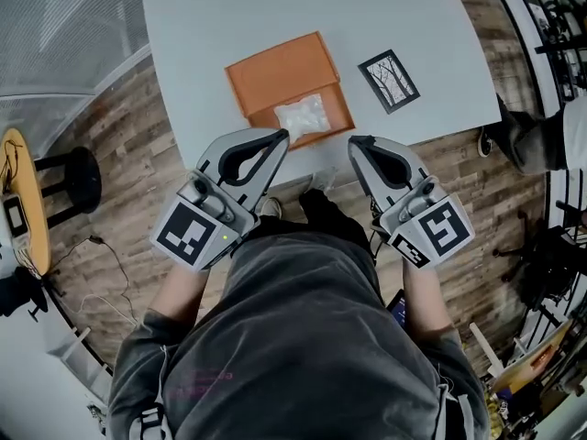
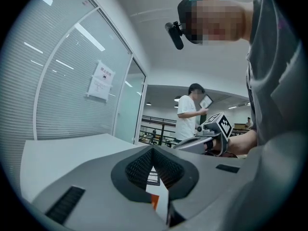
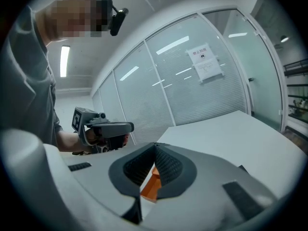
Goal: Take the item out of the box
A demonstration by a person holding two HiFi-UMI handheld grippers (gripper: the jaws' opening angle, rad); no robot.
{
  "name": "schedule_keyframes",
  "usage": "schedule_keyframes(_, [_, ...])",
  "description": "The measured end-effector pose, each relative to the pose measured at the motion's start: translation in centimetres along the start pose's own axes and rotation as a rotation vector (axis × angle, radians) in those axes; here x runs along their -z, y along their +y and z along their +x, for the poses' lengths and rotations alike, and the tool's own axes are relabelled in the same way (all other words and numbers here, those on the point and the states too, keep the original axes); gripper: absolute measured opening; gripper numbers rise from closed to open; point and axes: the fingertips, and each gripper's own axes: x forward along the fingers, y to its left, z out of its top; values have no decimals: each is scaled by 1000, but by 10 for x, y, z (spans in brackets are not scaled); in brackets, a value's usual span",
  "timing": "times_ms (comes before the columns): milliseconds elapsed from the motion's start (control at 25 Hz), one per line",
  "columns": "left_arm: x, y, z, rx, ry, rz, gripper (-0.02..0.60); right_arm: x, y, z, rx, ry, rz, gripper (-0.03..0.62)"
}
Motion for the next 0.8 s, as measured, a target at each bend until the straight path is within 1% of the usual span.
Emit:
schedule_keyframes(200, [0,8,20,-47,0,0,3,5,-18,10,-50,38,5,5])
schedule_keyframes(400, [12,11,31,-71,16,-14,3,13,-33,16,-76,74,13,5])
schedule_keyframes(600, [32,28,33,-85,36,-47,3,25,-49,36,-66,97,20,5])
schedule_keyframes(800, [49,41,32,-70,45,-67,3,44,-62,54,-22,128,41,5])
